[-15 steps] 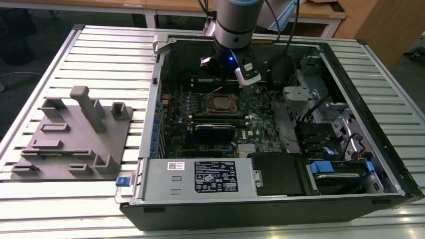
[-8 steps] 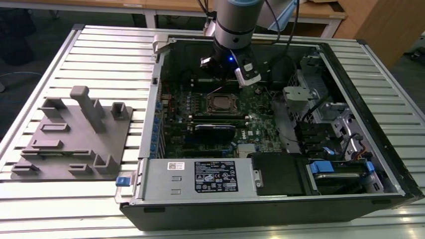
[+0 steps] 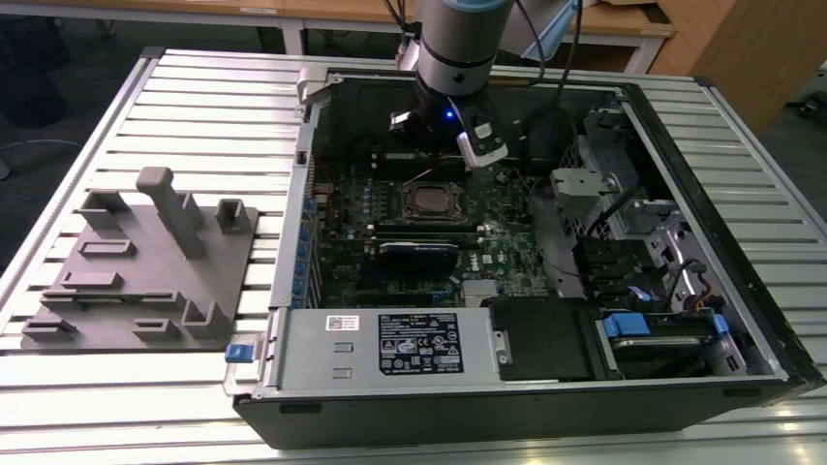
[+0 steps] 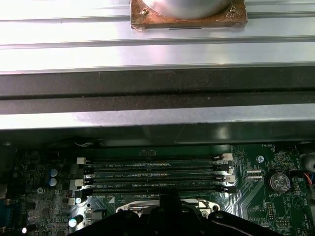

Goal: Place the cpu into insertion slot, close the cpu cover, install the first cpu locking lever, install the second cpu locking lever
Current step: 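Install the first cpu locking lever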

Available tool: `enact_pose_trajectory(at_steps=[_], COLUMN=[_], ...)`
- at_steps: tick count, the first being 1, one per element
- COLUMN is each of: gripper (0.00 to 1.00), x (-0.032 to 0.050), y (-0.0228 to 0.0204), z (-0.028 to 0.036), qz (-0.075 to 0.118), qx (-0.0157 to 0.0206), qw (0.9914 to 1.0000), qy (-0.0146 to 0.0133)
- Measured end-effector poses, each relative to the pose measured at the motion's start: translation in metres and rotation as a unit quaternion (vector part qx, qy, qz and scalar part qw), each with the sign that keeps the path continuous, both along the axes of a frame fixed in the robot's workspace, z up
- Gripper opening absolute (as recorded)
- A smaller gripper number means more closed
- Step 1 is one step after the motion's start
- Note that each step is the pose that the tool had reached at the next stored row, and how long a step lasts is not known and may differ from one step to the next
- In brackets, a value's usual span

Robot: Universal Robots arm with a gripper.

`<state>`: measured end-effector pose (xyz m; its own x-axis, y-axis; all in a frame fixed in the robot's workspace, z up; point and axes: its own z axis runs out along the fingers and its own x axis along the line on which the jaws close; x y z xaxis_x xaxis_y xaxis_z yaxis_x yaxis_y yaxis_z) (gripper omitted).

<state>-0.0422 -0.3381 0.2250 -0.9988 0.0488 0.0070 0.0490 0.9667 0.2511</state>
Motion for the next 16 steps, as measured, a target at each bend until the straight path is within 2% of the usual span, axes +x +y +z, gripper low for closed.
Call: enact_pose_trajectory(at_steps=[16], gripper=[0.11], x=[0.0], y=[0.0001], z=[-0.0046], qz=[0.0], qx=[0.0002], qw=[1.0], qy=[-0.0002])
